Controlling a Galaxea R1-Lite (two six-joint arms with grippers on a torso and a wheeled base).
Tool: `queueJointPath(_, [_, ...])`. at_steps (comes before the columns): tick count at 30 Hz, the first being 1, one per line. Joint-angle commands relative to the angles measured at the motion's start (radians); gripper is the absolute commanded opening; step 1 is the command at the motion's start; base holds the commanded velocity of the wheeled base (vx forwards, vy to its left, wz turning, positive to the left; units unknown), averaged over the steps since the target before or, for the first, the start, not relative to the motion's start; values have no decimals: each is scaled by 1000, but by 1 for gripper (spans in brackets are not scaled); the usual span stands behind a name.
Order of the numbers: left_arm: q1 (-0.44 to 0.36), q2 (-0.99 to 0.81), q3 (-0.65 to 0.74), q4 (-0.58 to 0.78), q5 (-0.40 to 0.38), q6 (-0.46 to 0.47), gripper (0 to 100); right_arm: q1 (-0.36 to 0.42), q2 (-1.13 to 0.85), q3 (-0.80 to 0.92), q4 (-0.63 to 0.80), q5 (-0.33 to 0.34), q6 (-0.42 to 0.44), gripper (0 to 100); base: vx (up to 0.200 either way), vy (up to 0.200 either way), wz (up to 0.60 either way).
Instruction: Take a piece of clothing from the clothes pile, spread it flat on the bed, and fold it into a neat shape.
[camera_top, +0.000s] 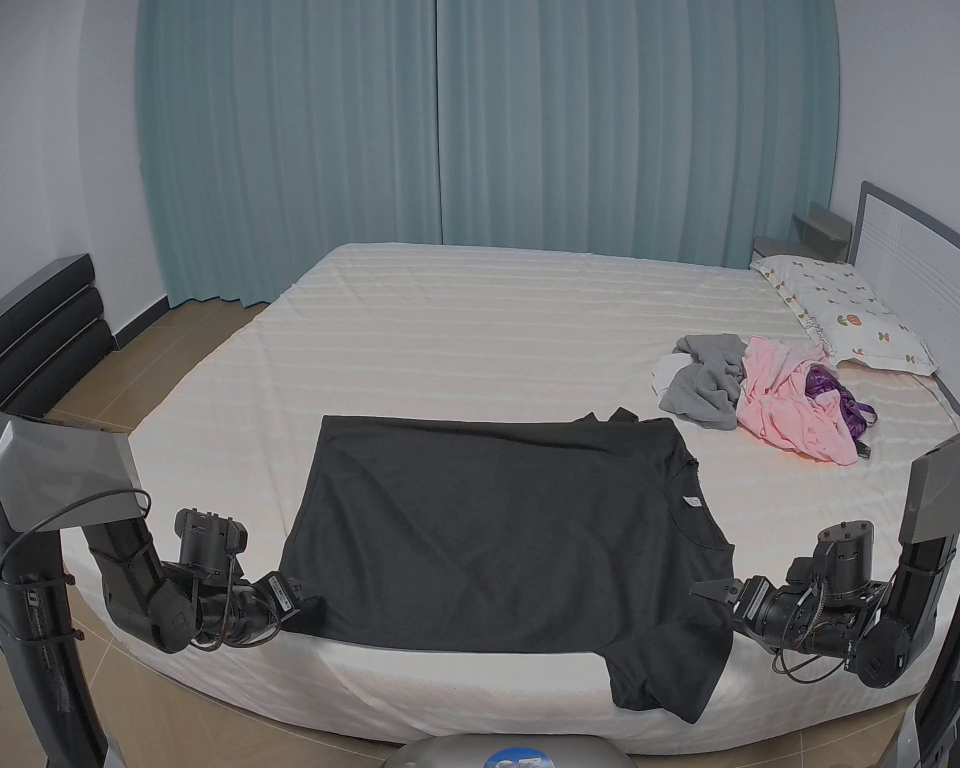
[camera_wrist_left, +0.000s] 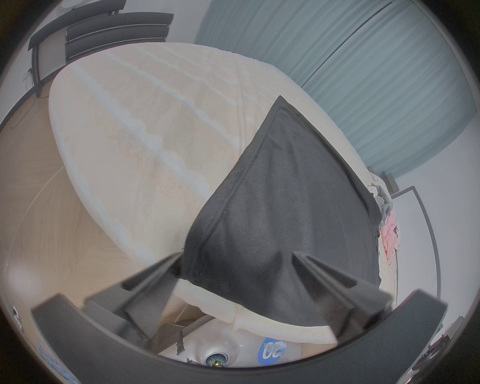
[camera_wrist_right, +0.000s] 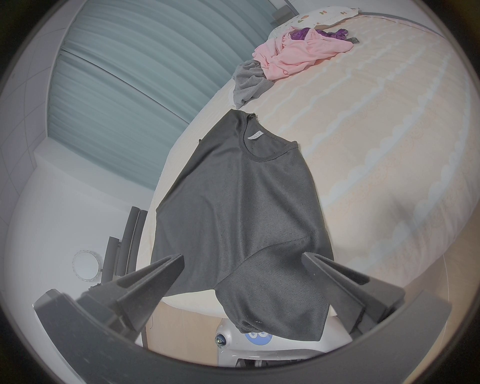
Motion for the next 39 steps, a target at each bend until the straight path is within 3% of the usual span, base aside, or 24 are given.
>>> queueJointPath(1, [3,3,20,2,0,-2,0,0,3,0,0,1,0,100,0,0,0])
queueJointPath(21, [52,-60,70,-2,-3,-12,0,-4,127,-13,-9,-15,-13,100,0,0,0])
queueJointPath(39, [55,-60,74,-2,-14,-12,0,-77,228,-73,-81,-41,-30,100,0,0,0])
